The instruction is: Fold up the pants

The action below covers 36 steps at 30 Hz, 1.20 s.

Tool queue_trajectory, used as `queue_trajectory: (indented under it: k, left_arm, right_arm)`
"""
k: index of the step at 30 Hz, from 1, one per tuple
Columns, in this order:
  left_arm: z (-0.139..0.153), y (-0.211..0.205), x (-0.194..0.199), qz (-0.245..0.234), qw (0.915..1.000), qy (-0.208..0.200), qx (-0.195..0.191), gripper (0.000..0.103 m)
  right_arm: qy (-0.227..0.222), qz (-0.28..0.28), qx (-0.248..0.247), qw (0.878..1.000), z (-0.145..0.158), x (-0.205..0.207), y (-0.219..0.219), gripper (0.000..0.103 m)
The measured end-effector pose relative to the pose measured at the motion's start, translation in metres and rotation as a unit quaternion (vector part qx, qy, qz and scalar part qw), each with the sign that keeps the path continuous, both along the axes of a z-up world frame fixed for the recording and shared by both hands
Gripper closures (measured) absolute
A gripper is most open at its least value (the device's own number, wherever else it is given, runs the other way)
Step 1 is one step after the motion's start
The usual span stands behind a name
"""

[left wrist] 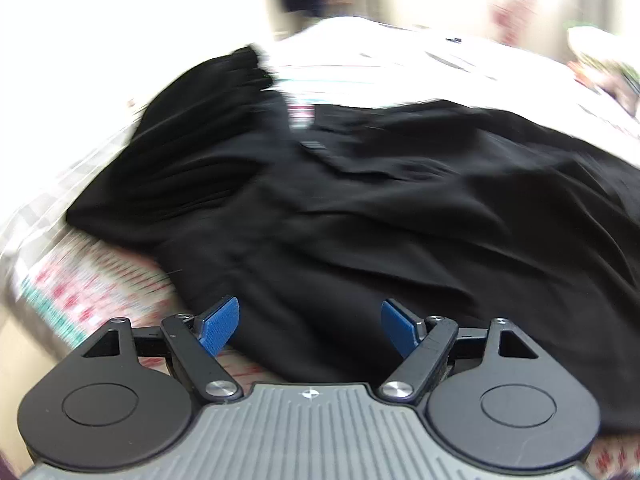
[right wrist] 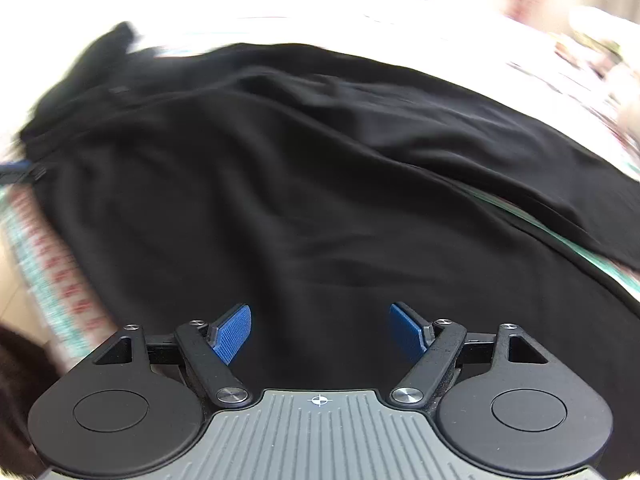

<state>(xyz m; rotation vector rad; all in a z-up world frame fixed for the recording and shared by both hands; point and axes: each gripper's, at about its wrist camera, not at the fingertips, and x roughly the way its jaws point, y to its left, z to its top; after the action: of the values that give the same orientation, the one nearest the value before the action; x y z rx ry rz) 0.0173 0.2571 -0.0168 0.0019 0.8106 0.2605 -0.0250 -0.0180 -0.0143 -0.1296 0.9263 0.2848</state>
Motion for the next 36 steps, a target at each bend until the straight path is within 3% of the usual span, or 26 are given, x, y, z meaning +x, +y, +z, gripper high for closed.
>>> queue_trajectory:
  k: [3,8,11,15,18,20,22,27,30,36]
  left_arm:
    - [0.000,0.028,-0.002,0.055,0.9979,-0.007,-0.034,0.007]
    - [-0.004,0.066,-0.003,0.120,0.9868,-0.015,-0.107,0.020]
    - [-0.007,0.079,-0.003,0.146,0.9796,-0.018,-0.137,0.028]
    - [-0.006,0.082,-0.005,0.160,0.9781,-0.034,-0.128,0.033]
    - [0.004,0.085,-0.009,0.165,0.9780,-0.063,-0.111,0.033]
    - [0.012,0.090,-0.007,0.144,0.9802,-0.077,-0.112,0.033]
    - [0.017,0.095,0.000,0.093,0.9851,-0.074,-0.124,0.033]
    - [0.027,0.095,0.023,-0.018,0.9962,-0.031,-0.080,0.033]
    - [0.029,0.097,0.026,-0.055,0.9959,-0.021,-0.069,0.035]
    - [0.030,0.109,0.030,-0.085,0.9900,-0.028,-0.109,0.035]
  right_arm:
    - [-0.001,0.063,0.017,0.998,-0.001,-0.008,0.031,0.025]
    - [-0.009,0.166,0.025,0.986,-0.004,-0.030,0.082,0.029]
    - [-0.033,0.207,0.014,0.978,-0.005,-0.044,0.105,0.040]
    - [-0.047,0.225,0.015,0.973,-0.010,-0.051,0.123,0.054]
    - [-0.043,0.212,0.021,0.976,-0.014,-0.045,0.129,0.057]
    - [-0.035,0.203,0.024,0.978,-0.016,-0.040,0.129,0.057]
    - [-0.031,0.199,0.027,0.979,-0.017,-0.038,0.129,0.057]
    - [-0.031,0.202,0.038,0.978,-0.017,-0.035,0.128,0.057]
    - [-0.030,0.203,0.043,0.978,-0.018,-0.031,0.129,0.057]
    - [-0.024,0.208,0.050,0.977,-0.020,-0.026,0.134,0.057]
